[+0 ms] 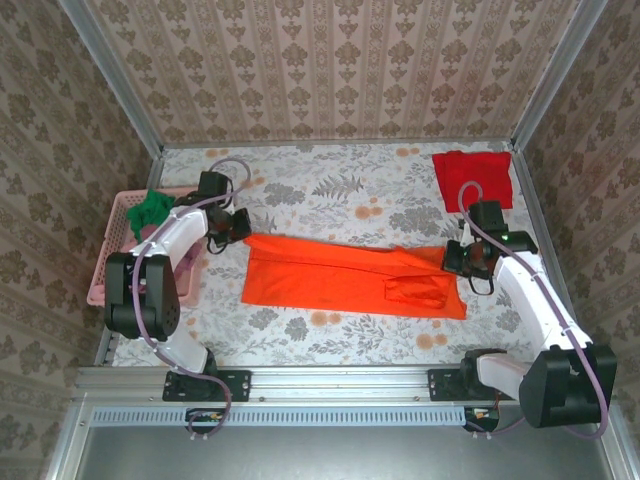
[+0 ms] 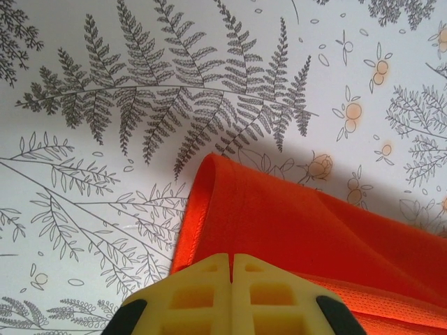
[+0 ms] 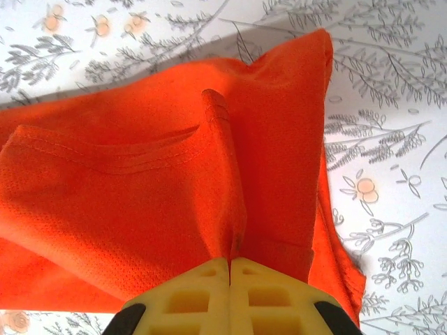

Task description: Fold and stack the t-shirts

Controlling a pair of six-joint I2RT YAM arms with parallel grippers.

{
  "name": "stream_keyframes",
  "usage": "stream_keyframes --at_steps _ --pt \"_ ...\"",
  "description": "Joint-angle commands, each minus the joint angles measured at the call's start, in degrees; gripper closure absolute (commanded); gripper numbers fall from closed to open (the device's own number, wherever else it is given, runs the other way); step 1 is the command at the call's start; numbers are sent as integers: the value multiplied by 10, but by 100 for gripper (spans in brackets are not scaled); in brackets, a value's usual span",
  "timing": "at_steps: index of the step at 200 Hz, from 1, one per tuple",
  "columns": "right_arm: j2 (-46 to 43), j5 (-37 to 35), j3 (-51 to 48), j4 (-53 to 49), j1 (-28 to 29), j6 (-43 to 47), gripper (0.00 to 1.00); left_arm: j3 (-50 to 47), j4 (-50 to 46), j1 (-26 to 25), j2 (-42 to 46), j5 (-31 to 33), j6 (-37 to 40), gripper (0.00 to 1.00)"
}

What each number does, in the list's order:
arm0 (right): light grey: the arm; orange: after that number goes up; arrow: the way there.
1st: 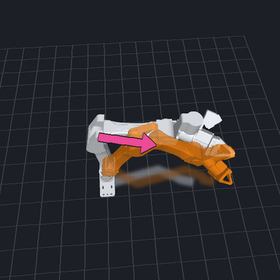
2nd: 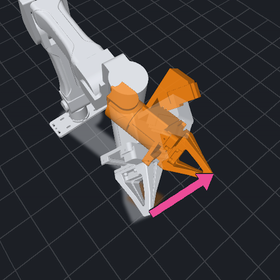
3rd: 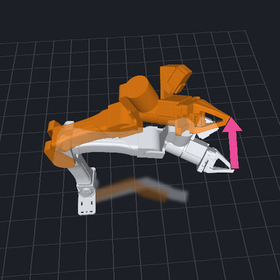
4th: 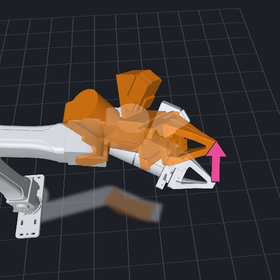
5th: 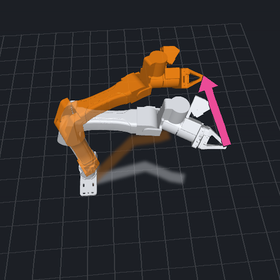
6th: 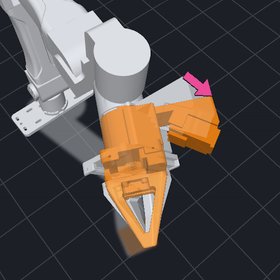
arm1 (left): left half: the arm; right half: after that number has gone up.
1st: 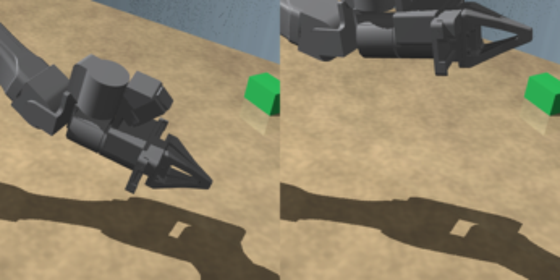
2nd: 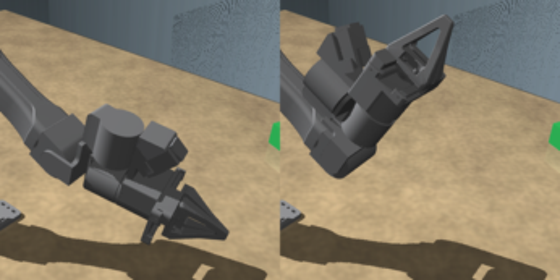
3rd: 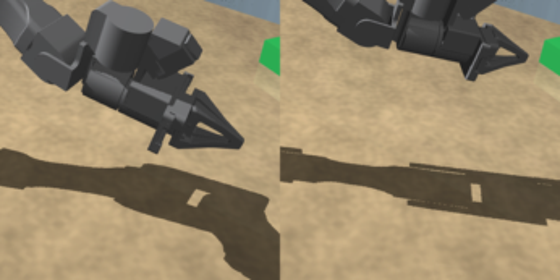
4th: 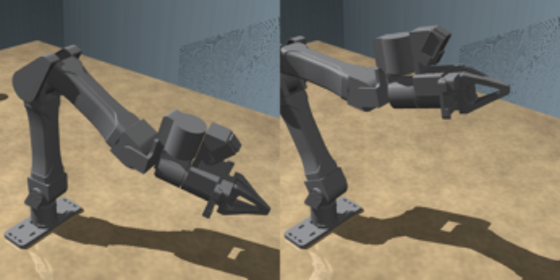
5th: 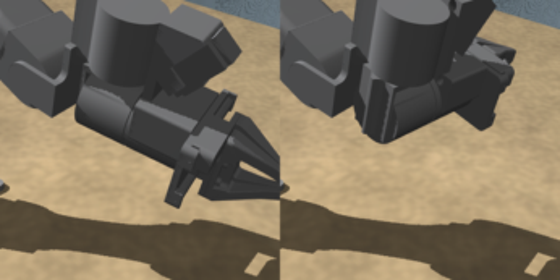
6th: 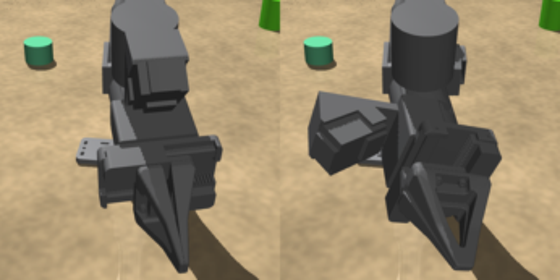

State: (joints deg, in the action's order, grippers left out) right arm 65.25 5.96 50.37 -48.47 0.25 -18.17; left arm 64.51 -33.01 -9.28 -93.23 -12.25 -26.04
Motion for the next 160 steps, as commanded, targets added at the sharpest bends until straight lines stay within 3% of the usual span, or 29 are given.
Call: stream_keyframes --at_steps 1,160 --pt "-10 -28 -16 -34 1 -15 100 -10 -20 7 14 4 15 100" --pt "68 -36 -60 -20 1 -52 100 -44 -11 9 -21 1 13 100"
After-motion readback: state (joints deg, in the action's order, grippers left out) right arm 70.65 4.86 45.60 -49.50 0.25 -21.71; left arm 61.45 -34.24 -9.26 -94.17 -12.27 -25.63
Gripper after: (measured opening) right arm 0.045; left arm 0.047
